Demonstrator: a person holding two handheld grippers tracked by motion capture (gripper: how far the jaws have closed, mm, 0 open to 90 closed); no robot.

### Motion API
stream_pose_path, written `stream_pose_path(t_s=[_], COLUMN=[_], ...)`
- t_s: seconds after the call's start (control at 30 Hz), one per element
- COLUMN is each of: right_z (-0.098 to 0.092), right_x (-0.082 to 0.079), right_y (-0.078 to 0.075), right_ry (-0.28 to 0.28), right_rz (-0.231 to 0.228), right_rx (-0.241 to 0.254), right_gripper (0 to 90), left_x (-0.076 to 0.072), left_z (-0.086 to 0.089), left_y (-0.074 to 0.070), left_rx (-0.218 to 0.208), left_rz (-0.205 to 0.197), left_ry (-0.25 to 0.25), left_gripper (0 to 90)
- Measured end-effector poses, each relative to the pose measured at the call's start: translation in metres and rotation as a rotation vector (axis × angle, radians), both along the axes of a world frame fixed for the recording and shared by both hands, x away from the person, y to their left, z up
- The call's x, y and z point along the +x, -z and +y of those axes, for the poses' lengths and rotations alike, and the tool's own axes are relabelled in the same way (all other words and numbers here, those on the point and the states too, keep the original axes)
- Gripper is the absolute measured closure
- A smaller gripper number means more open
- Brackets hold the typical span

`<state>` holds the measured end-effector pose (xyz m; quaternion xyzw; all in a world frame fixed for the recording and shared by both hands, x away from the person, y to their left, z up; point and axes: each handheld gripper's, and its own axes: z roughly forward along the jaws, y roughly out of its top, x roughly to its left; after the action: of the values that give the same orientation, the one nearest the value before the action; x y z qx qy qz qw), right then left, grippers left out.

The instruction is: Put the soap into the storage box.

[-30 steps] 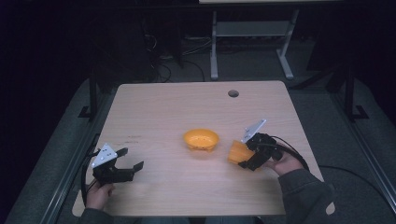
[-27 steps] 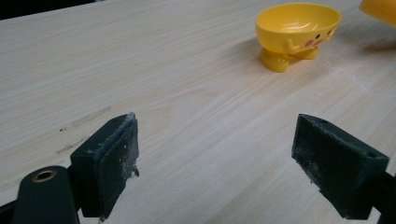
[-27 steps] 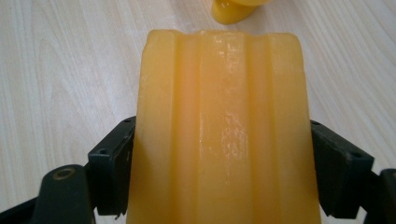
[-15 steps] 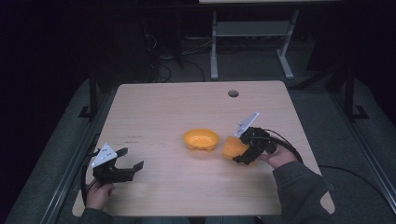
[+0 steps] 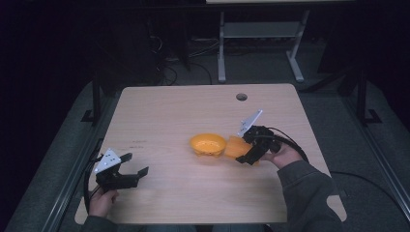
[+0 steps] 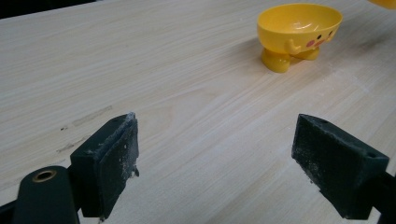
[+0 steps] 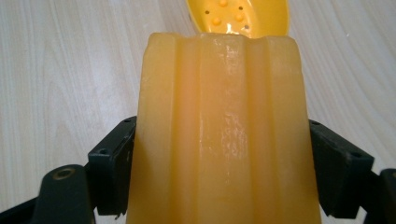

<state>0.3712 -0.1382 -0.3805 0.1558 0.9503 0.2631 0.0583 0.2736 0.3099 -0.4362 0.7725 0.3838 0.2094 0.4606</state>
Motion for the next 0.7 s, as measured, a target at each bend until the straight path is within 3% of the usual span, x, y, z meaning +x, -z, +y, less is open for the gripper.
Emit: stream_pose_path(t_s=[0.7], right_z=[0.024], right_x=[0.013], right_y=[-0.016], right_ry=[-0.044], right_rz=[-0.020], right_rx=[0.021], right_gripper=[20.7], left_x=[0.001], left_z=[0.000], left_y=[0.000], left_rx=[-0.005], left_rz=[0.000], left_ry=[-0.003], left_gripper=[14.1])
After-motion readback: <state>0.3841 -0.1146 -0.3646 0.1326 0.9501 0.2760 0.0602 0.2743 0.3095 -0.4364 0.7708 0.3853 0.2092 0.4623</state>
